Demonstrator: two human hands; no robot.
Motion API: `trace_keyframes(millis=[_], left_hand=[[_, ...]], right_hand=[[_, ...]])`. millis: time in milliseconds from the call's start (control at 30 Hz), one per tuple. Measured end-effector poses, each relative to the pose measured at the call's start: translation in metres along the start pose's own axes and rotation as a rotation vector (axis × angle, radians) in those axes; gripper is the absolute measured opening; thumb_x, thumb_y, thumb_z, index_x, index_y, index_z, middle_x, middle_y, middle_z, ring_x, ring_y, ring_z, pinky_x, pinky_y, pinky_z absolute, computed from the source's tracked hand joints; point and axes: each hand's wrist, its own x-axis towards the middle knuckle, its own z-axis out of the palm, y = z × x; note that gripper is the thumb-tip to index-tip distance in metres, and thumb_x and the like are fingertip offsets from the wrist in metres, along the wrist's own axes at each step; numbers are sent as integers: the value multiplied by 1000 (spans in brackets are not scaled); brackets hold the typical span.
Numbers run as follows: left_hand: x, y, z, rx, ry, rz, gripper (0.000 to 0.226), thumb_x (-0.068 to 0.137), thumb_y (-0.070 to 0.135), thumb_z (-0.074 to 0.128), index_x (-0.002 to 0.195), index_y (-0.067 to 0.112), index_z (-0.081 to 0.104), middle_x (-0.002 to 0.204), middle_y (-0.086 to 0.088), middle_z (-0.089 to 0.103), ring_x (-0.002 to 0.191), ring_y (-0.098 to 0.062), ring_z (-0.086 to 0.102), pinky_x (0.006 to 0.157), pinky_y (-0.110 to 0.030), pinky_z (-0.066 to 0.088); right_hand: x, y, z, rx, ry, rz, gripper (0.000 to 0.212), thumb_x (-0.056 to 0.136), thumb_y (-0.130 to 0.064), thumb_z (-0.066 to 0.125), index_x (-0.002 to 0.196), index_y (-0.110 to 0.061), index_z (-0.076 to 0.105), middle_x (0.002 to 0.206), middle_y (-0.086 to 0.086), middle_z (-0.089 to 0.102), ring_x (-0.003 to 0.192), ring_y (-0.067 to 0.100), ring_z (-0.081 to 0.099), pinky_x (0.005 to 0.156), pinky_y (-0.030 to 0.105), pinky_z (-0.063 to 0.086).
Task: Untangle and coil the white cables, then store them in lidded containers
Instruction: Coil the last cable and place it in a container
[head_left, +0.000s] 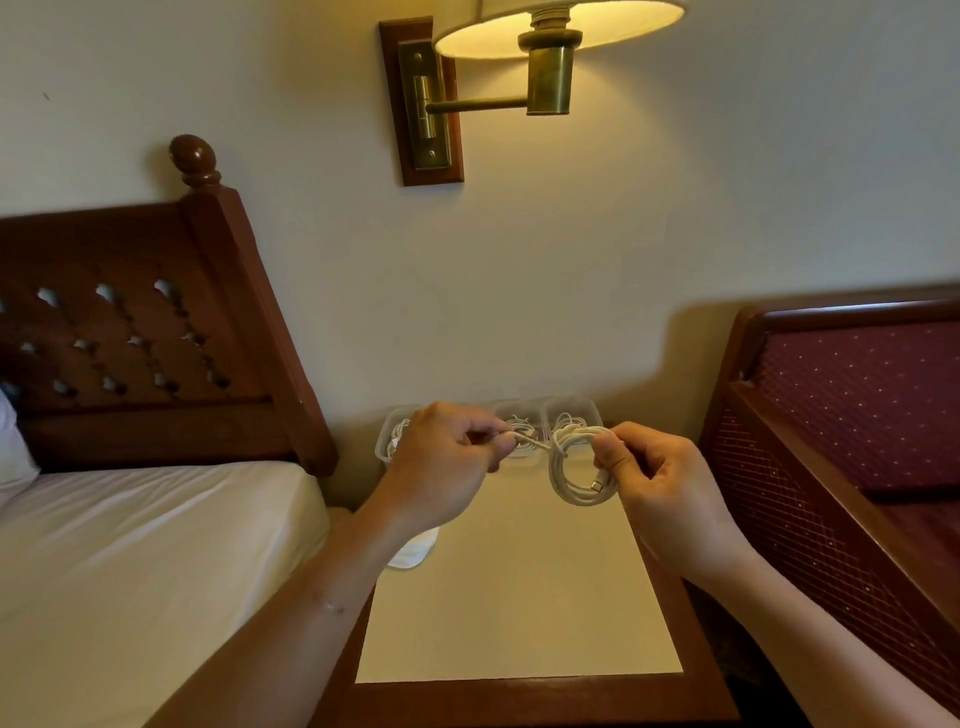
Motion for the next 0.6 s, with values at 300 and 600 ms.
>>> trace_keyframes(millis=[300, 600], left_hand=[[-40, 35, 38, -658, 72, -661, 24, 86, 14, 61, 92, -1, 78, 78, -9, 77, 62, -17, 60, 59, -30, 34], [-41, 29, 51, -931, 60, -736, 11, 78, 20, 84, 86, 12, 83, 76, -2, 69, 63, -14, 42, 54, -27, 32]], right_hand=[[-1, 9, 26, -282, 92, -117, 22, 102, -19, 59, 81, -23, 60, 65, -14, 53, 56, 8, 51, 48, 15, 34], [5, 2, 23, -21, 17, 92, 32, 104, -25, 57, 74, -20, 65, 56, -7, 57, 49, 7, 45, 49, 20, 35]])
